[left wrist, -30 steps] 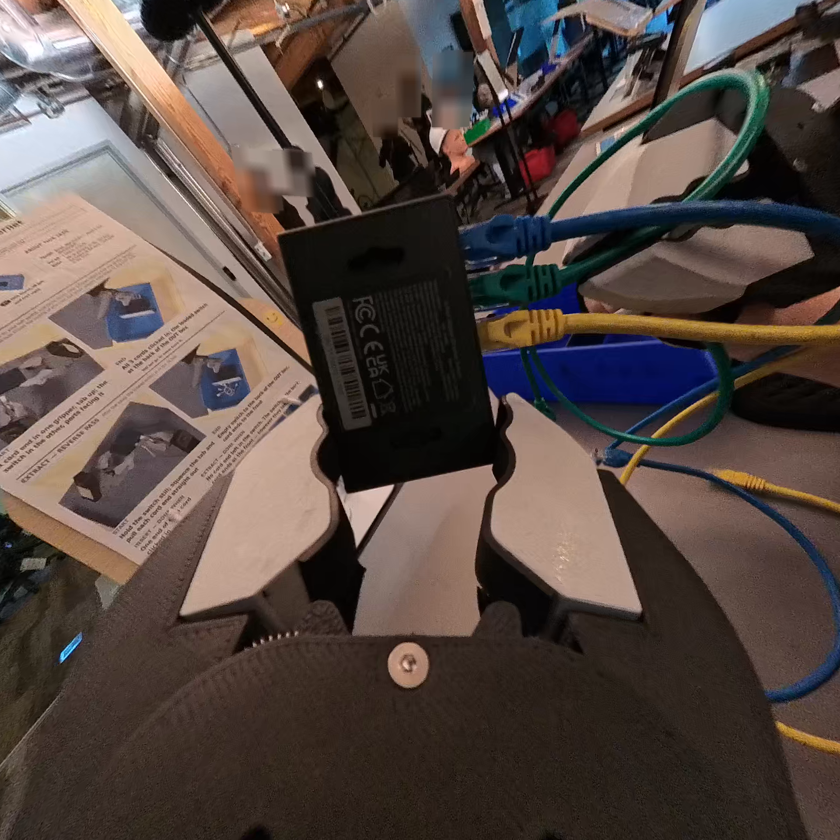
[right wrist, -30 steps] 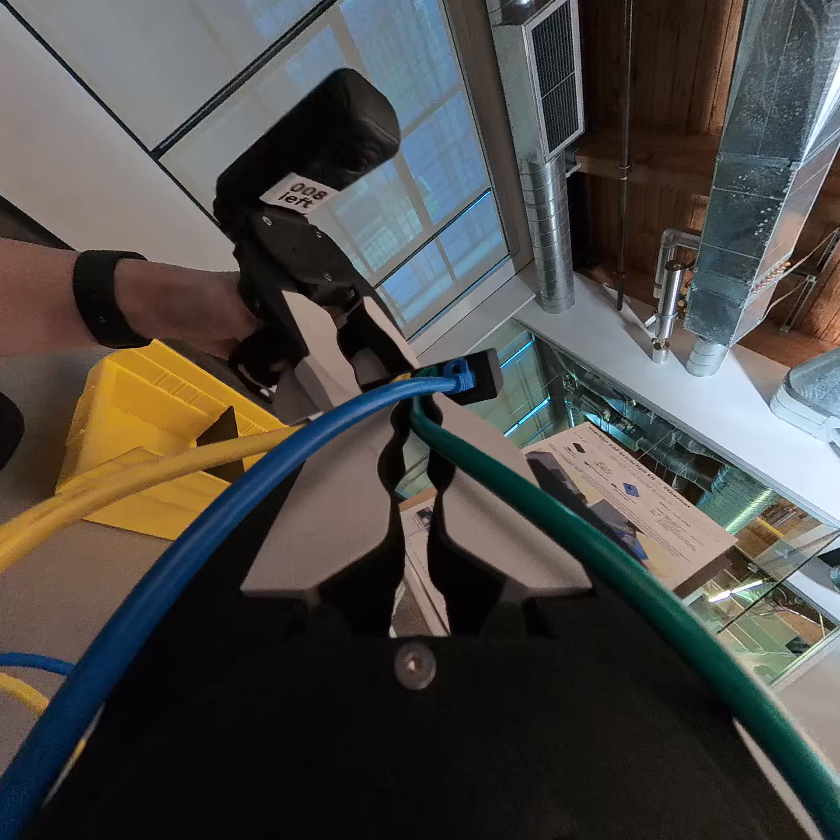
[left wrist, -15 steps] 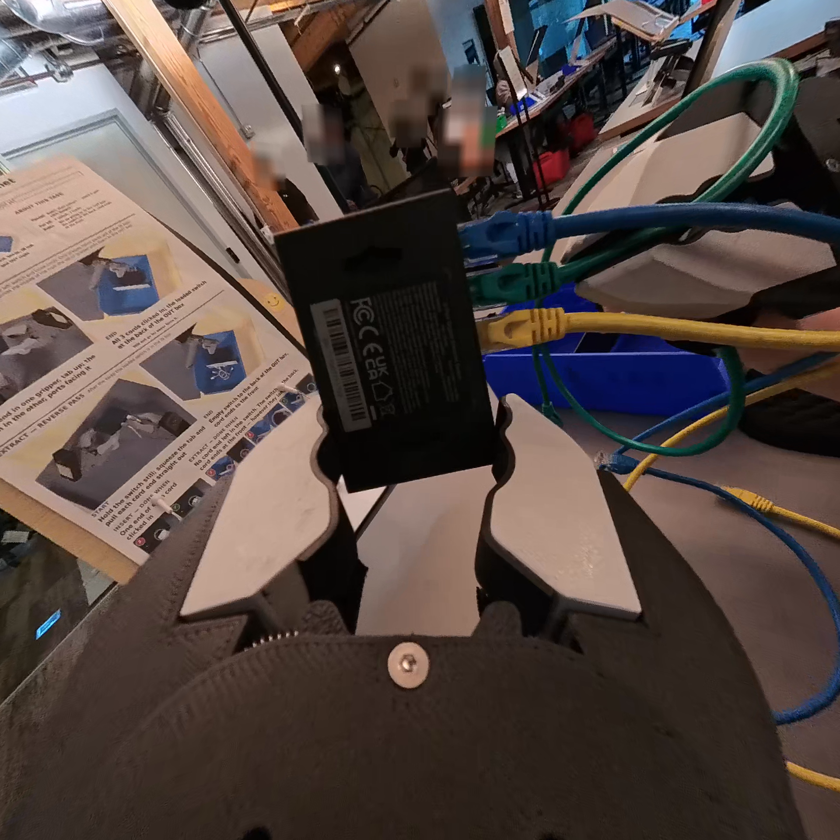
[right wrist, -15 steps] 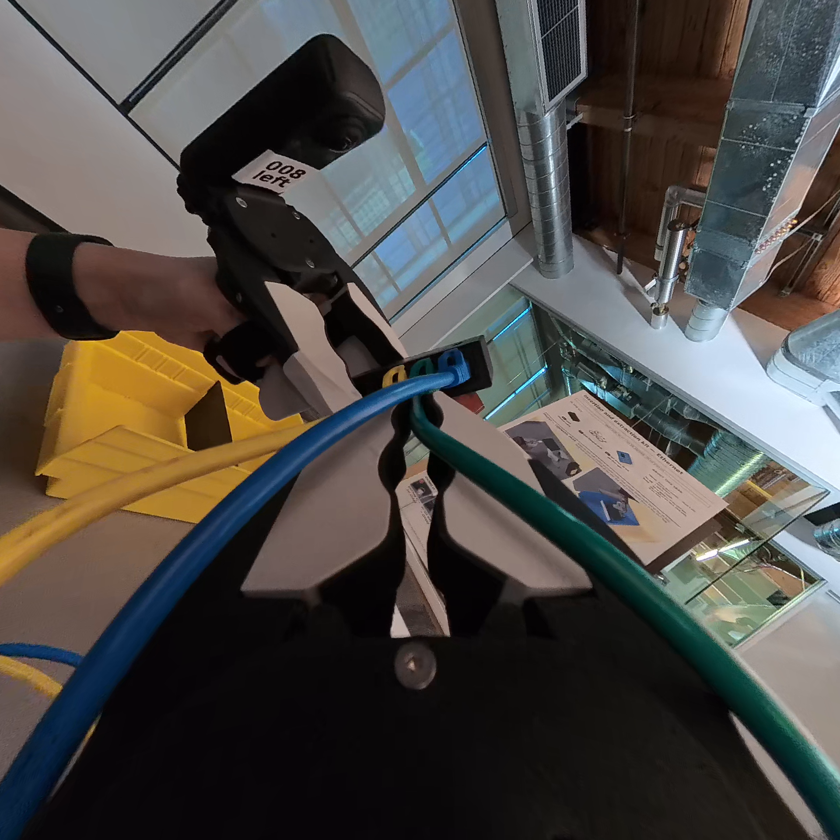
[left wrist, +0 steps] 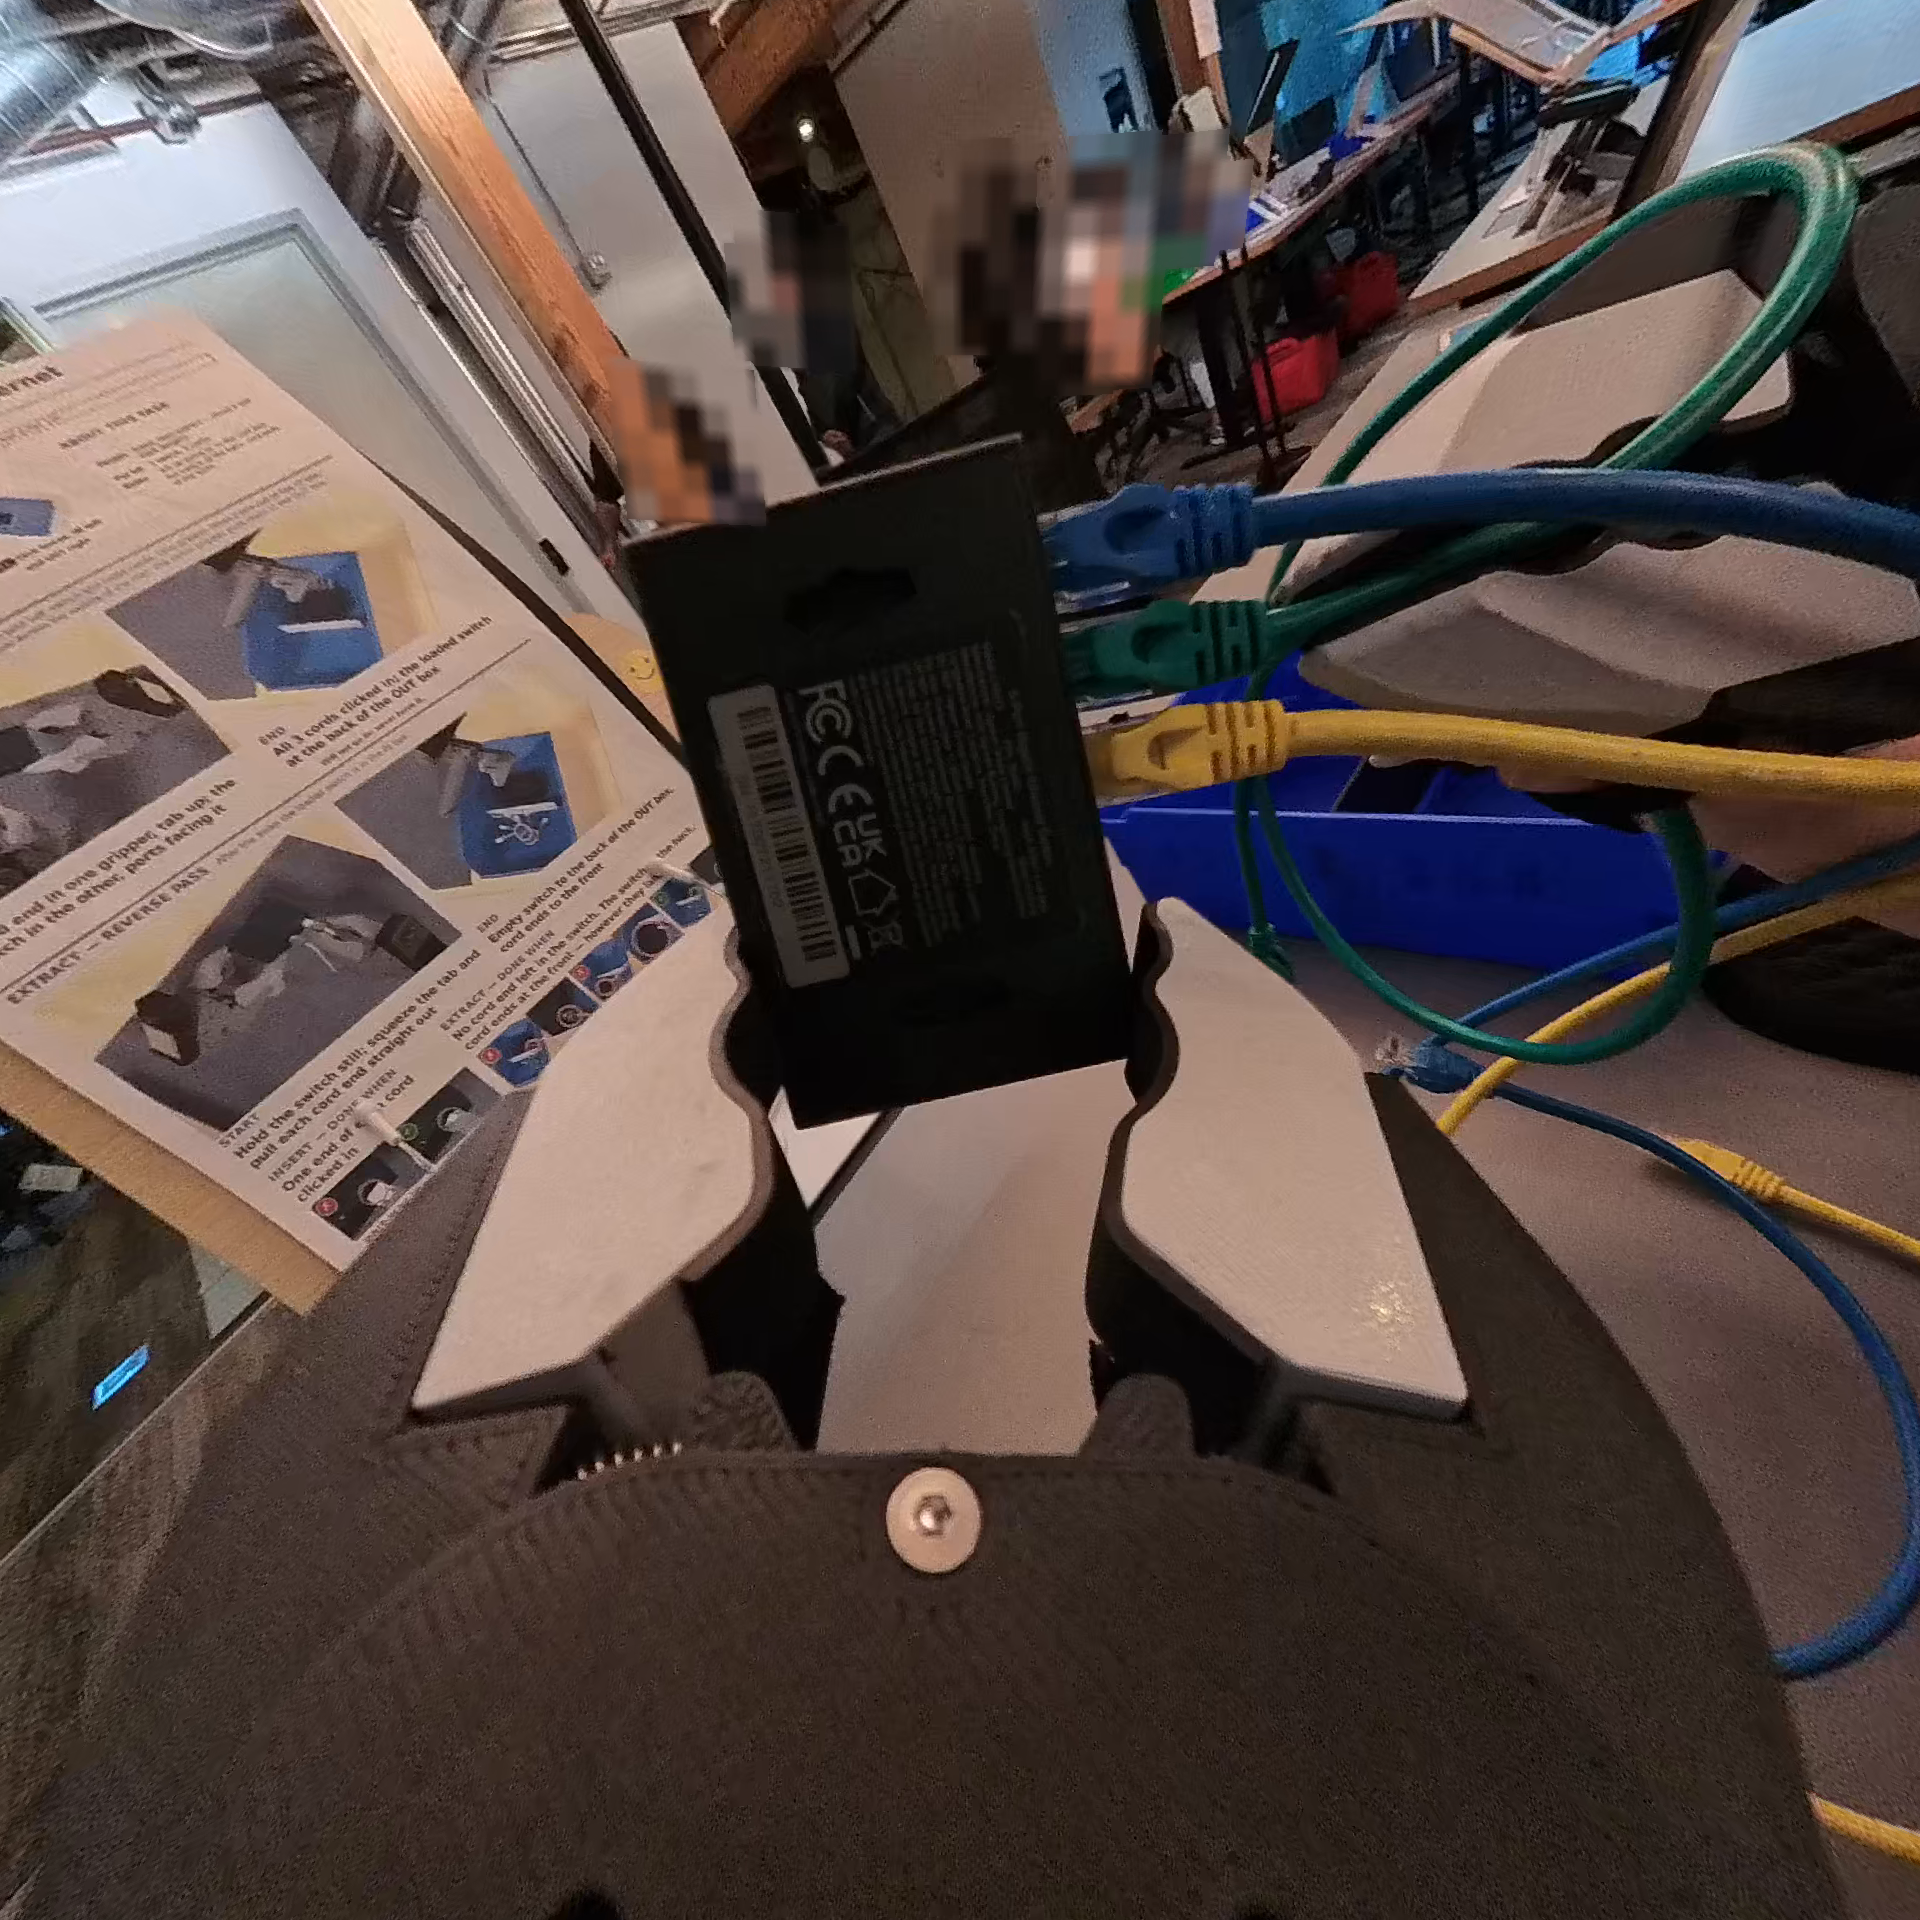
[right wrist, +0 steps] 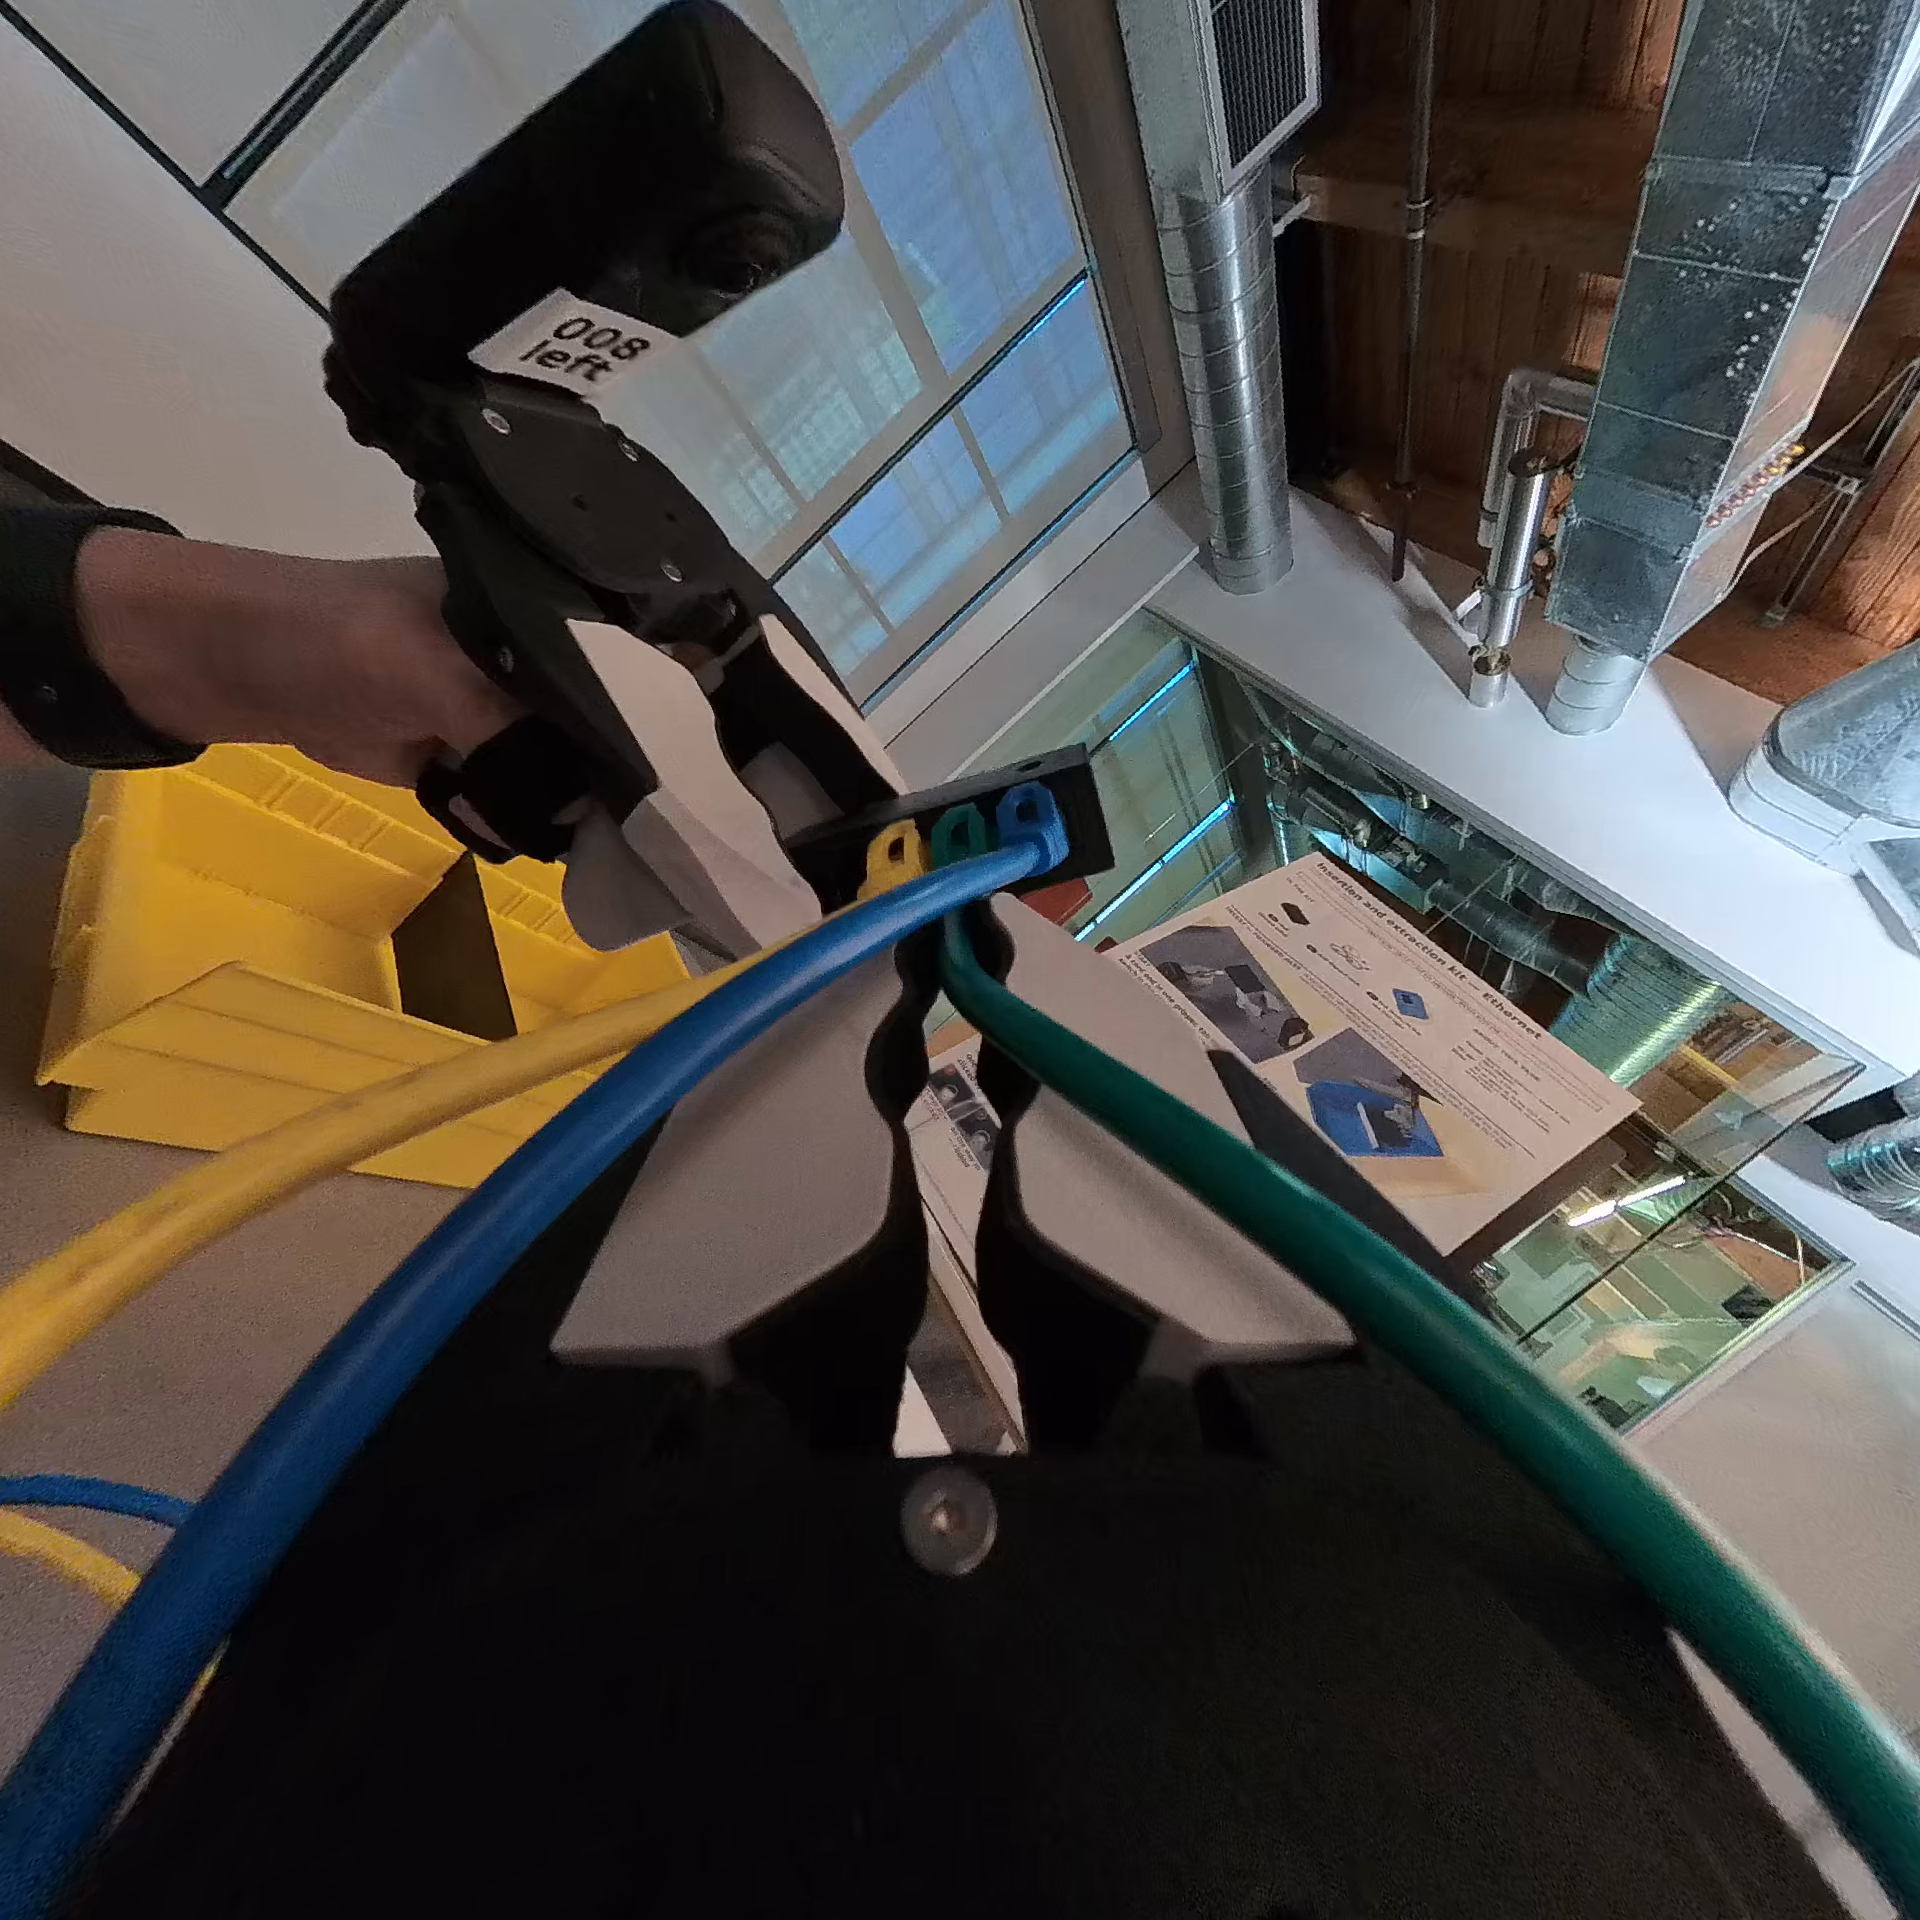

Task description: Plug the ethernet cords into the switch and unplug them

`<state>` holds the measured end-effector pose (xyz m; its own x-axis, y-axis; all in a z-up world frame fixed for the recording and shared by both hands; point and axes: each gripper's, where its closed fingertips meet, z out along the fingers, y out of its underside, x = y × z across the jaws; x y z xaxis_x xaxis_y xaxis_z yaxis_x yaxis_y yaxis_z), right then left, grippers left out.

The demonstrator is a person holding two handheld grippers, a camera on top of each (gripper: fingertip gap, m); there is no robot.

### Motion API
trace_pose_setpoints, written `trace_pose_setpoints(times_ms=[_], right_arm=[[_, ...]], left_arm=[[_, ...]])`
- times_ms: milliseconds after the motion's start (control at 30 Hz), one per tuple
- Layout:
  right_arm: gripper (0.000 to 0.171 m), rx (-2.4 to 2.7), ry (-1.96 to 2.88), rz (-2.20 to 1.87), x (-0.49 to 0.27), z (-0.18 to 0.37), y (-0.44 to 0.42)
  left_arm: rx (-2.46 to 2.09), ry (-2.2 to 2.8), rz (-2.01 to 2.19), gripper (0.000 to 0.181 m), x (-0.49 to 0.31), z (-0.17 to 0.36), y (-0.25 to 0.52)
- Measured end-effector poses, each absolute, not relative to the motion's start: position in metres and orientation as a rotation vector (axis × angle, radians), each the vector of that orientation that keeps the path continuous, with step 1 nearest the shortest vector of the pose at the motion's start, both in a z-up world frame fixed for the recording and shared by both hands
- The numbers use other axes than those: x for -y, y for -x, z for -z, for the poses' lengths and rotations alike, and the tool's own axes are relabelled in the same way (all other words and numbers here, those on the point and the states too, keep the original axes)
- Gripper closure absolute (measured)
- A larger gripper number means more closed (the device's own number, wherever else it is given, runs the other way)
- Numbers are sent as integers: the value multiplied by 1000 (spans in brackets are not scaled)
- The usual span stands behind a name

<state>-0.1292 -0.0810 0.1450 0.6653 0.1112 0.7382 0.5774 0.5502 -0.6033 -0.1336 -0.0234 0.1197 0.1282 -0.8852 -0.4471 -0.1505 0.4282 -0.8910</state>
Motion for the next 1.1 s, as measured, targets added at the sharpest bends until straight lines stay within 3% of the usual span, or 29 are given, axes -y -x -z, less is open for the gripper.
trace_pose_setpoints(times_ms=[33, 400, 533, 667, 767, 1100], right_arm=[[164, 820, 967, 309, 81, -145, 129], [165, 899, 880, 426, 91, -146, 140], [165, 936, 902, 440, 92, -143, 142], [164, 988, 881, 380, 96, -139, 150], [165, 970, 911, 383, 91, -138, 145], [165, 799, 982, 228, 81, -145, 128]], left_arm=[[-1352, 1017, 697, 116, 23, -120, 133], [-1388, 959, 675, 116, 27, -123, 136], [-1387, 965, 757, 110, 26, -121, 137], [-1460, 955, 892, 91, 36, -110, 129], [-1421, 930, 880, 100, 33, -111, 122], [-1281, 987, 811, 100, 30, -134, 126]])
